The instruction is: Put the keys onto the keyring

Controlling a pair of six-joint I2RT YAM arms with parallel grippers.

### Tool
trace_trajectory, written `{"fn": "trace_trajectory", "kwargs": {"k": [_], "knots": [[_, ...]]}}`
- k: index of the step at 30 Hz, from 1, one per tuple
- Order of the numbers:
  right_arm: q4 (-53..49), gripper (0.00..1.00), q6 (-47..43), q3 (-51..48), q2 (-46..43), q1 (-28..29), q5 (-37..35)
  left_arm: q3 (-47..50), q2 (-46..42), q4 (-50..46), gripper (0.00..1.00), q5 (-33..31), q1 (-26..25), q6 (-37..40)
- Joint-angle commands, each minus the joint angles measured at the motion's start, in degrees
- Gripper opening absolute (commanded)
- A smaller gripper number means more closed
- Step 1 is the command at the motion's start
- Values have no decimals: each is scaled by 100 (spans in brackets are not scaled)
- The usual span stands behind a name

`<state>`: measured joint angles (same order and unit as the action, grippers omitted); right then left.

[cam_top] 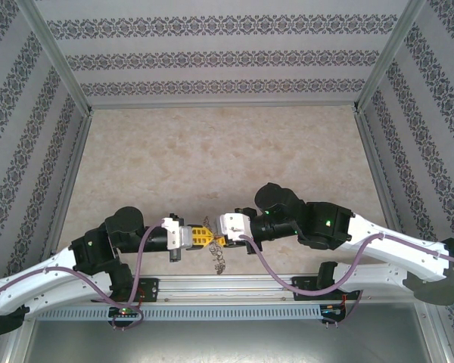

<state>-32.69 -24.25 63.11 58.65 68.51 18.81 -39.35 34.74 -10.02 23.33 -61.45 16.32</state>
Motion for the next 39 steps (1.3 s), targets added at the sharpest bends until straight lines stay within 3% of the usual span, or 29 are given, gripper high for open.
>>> {"fn": "trace_trajectory", "kwargs": {"k": [1,28,39], "knots": [[131,0,-62,190,-70,101,54,-127,51,-7,0,-26,-49,106],[-371,0,-288,589,-74,96,-587,-316,226,-454,0,-4,-51,135],[-528,0,-435,882,104,96,-541,-289,446,-354,0,16,-49,81]]}}
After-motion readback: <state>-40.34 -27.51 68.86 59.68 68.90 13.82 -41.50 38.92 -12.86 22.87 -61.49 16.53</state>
